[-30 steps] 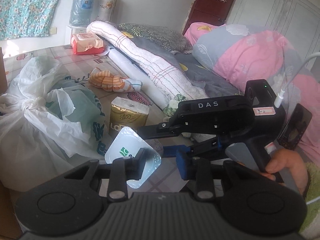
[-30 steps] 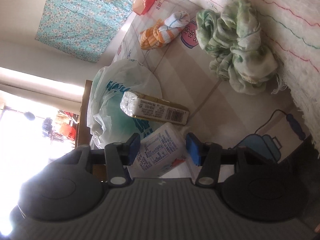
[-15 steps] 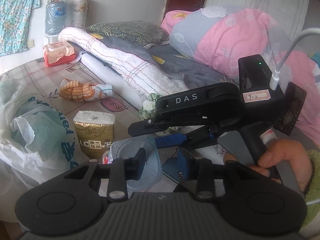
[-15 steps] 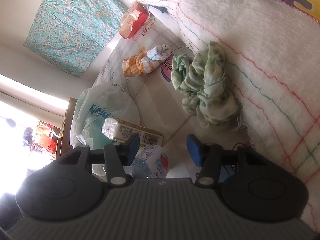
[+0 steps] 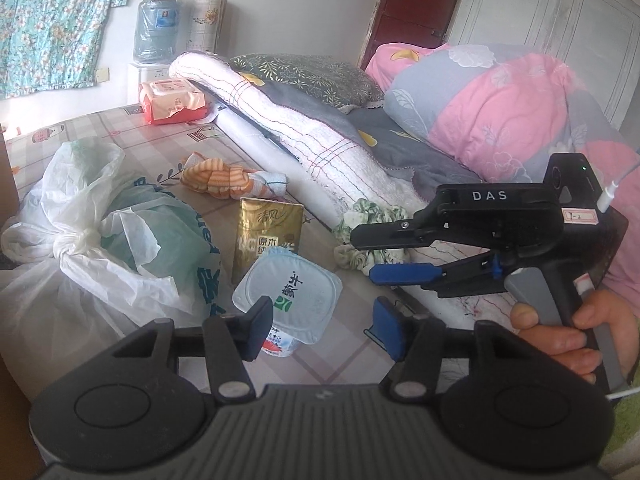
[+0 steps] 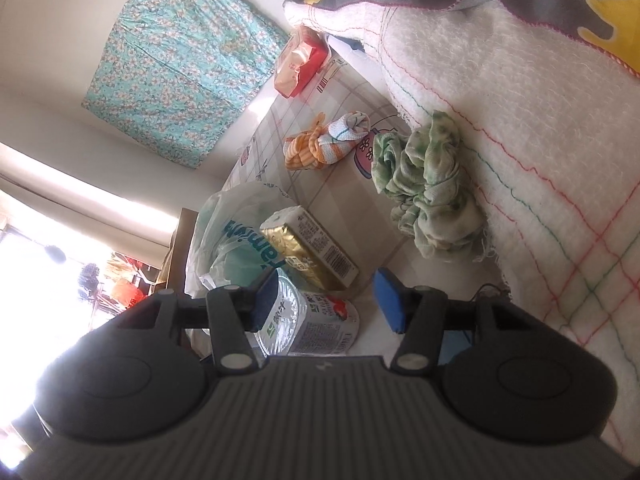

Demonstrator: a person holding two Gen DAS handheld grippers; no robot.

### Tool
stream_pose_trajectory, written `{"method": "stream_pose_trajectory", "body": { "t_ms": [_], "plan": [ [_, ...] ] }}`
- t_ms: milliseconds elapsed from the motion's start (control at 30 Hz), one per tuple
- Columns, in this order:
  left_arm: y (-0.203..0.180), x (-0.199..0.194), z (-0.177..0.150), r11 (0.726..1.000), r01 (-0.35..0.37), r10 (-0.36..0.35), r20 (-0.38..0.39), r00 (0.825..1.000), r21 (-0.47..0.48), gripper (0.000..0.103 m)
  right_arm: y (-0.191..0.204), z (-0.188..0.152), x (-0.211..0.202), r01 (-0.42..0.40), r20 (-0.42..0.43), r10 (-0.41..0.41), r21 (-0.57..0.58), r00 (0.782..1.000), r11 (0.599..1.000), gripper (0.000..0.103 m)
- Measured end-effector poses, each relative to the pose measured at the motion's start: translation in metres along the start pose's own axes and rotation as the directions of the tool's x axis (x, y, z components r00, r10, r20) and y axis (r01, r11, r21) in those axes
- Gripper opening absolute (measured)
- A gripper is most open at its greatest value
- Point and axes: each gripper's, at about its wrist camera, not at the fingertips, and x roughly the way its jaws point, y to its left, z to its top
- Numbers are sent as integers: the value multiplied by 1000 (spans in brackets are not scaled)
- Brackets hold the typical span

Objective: Organize soft objects
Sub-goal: 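Carry the white yogurt cup in the right gripper toward the cardboard box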

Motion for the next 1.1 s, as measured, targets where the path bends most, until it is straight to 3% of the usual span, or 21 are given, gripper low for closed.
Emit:
{"method": "stream_pose_trajectory", "body": {
  "t_ms": [167,267,433,867,1100],
  "plan": [
    [2,1,-7,1000,-24,24,-26,999,8,62,6,-1,6,-20,-13,20,-6,1000,1000,54],
    [-1,9,-12,996,-71,74,-62,995,51,63,10,-1,11,-11,-27,10,-24,1000,1000,54],
    [-4,24,-14,986,-128,135,-56,989,105,63,17,5,26,-6,-53,3,-60,999,998,54],
    [-5,42,-8,989,-113,118,-46,992,93,59,28,7,57,-69,-176,54,-82,983,994,54],
    [-2,40,-7,991,-116,119,-42,992,61,55,35,5,51,-84,-175,67,-89,982,992,53]
  ]
}}
